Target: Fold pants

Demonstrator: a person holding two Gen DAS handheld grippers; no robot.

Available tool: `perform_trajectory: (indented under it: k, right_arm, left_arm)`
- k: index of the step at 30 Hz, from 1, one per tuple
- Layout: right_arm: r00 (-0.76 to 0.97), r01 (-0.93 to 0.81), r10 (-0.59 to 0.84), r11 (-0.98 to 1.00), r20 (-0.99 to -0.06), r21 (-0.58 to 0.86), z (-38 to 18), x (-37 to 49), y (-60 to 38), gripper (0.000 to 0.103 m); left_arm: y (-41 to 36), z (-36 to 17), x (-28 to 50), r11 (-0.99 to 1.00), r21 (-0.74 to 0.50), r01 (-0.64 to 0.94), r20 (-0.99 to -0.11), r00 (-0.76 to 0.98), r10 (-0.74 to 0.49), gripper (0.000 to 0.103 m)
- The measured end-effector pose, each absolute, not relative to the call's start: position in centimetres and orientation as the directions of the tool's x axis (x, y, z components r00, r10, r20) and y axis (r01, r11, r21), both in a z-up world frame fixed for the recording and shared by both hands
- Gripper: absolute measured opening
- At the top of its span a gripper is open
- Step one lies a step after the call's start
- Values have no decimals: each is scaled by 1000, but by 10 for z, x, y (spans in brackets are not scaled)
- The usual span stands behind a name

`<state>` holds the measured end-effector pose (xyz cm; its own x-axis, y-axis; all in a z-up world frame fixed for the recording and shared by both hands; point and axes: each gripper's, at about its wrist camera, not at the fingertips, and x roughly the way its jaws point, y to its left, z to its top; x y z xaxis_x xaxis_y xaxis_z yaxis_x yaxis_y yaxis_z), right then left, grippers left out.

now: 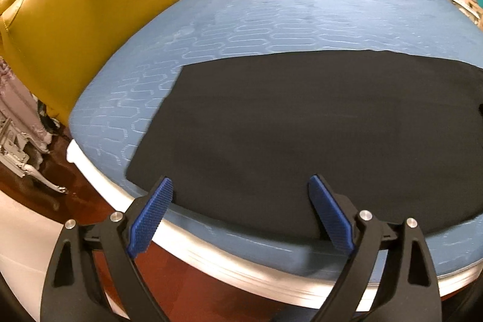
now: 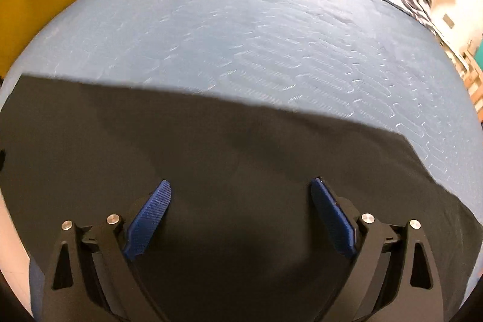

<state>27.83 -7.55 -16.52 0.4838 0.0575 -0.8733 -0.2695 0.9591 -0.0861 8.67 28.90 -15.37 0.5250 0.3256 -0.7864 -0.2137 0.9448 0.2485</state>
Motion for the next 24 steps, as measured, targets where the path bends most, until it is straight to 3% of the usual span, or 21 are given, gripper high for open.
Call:
perform_trajectory:
  k: [9,12,18,24]
  right_arm:
    - [585,-118,-84,975,-806,-187,-147,318,-105,91]
    - [607,-95,23,994,-795,-44,-128,289,-120,91]
    - [593,-120,92,992,-800,25,-127,195,-127,91]
    - [512,-159,121,986,-850,44,-157,139,-124,91]
  left_arm:
    - [302,-138,97,914,313,-259,-763,504,404,91]
    - [287,-130,110,925,301,-231,-756,534,380,91]
    - [263,-153,162,929,334,-158,-768,526,366,92]
    - [278,-158,197,899,402,-176,-735,524,431,93]
